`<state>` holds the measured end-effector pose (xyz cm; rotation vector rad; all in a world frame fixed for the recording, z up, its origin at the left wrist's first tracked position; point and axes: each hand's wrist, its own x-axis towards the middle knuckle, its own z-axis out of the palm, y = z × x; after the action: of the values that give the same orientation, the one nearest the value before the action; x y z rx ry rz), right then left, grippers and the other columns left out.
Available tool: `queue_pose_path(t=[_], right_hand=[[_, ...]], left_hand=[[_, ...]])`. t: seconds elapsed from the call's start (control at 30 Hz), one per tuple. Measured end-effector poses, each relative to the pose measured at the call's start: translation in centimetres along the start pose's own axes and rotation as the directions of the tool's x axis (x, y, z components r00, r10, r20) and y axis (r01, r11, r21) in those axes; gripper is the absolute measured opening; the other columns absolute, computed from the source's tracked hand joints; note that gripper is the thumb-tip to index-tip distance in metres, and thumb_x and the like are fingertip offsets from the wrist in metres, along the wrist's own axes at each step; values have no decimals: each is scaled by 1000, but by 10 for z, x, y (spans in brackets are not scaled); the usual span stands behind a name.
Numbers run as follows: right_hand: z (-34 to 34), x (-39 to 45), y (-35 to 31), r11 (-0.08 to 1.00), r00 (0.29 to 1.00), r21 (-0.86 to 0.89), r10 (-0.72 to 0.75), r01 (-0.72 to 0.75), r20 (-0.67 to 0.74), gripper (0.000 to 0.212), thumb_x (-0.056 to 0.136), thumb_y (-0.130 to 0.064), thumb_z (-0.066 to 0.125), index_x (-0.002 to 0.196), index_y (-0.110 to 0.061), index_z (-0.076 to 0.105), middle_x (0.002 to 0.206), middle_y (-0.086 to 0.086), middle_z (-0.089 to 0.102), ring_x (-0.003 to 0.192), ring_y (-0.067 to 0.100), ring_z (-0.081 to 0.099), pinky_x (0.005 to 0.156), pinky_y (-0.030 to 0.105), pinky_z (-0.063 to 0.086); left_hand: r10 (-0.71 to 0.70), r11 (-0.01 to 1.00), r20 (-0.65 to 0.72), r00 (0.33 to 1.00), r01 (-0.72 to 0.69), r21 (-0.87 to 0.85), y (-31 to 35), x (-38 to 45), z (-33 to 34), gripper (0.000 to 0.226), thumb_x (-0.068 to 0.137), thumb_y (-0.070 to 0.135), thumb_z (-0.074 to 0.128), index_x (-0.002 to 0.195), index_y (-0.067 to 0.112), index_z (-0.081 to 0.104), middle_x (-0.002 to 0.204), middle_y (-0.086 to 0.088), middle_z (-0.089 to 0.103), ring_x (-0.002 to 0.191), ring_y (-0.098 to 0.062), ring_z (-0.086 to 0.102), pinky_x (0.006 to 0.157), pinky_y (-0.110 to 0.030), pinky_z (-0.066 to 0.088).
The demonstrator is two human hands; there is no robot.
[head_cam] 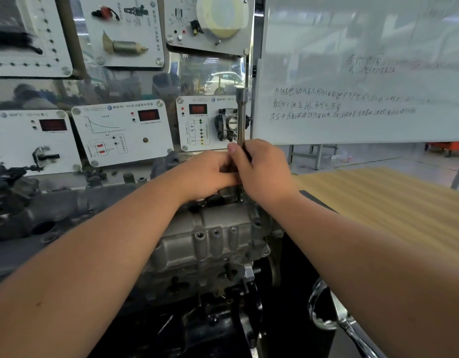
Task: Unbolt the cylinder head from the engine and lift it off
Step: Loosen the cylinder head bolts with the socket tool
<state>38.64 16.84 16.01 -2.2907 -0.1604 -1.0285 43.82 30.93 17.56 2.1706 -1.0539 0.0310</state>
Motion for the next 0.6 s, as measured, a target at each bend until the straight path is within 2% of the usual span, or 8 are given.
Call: queue_pose_path(t=[0.1, 0.13, 0.2, 0.27, 0.33, 0.4, 0.5, 0.6], right_hand=[[-1, 0, 1, 999, 1000, 31, -18, 18, -6, 44, 106, -30, 50, 65, -14, 42, 67, -2, 44, 64, 13, 42, 62, 31, 23], [0, 0, 1, 999, 1000, 37, -29, 29, -13, 42, 105, -30, 51, 67, -12, 45, 67, -2, 44, 65, 16, 43, 62, 31, 25], [0, -1, 0, 997, 998, 46, -54, 55, -29, 33, 103, -32, 56, 76, -13, 51, 68, -6, 46, 67, 14, 46, 61, 29, 31], [-1, -3, -1, 997, 998, 60, -51, 54, -36, 23, 99, -37, 62, 87, -20, 51, 71, -13, 48, 67, 2, 47, 58, 16, 33], [0, -3, 1, 997, 998, 57, -43, 45, -45, 24, 99, -34, 63, 85, -18, 51, 71, -13, 48, 66, 0, 46, 56, 12, 31], [-1, -2, 2, 998, 997, 31, -54, 55, -50, 31, 101, -29, 59, 75, -18, 48, 66, -10, 45, 64, 2, 43, 54, 13, 29], [-1, -1, 1, 999, 998, 24, -48, 49, -31, 37, 104, -24, 53, 69, -18, 43, 66, -8, 41, 64, 6, 40, 55, 19, 26], [1, -2, 1, 997, 997, 10, -82, 82, -14, 33, 105, -20, 50, 73, -12, 47, 70, -4, 42, 70, 19, 43, 62, 29, 26]], left_hand=[[13, 1000, 0, 1000, -13, 27, 0, -2, -1, 24, 97, 25, 66, 75, 34, 65, 59, 11, 65, 55, -5, 57, 69, -32, 47], [19, 999, -10, 1000, -19, 50, 0, -2, -1, 22, 97, 27, 66, 76, 35, 65, 60, 13, 66, 55, -3, 58, 69, -32, 47], [31, 995, -37, 999, -28, 92, 0, -1, -1, 14, 95, 30, 67, 83, 38, 65, 72, 11, 72, 68, -7, 67, 73, -34, 53], [34, 990, -59, 998, -26, 138, -1, 2, 0, 13, 92, 32, 67, 82, 39, 62, 75, 5, 72, 72, -17, 69, 69, -37, 55], [55, 988, -74, 996, -44, 147, -2, 3, 2, 13, 89, 34, 68, 80, 39, 60, 70, 12, 69, 61, -5, 63, 57, -25, 47], [70, 991, -80, 994, -60, 117, -3, 3, 3, 15, 90, 33, 70, 79, 38, 61, 69, 22, 68, 58, 5, 60, 54, -14, 42], [44, 999, -59, 997, -44, 10, -5, 3, 3, 18, 95, 26, 67, 79, 34, 65, 64, 15, 69, 56, 0, 61, 60, -22, 51], [69, 998, -36, 997, -69, -4, -3, 0, 2, 31, 97, 20, 65, 72, 38, 65, 58, 18, 65, 50, 5, 56, 54, -12, 43]])
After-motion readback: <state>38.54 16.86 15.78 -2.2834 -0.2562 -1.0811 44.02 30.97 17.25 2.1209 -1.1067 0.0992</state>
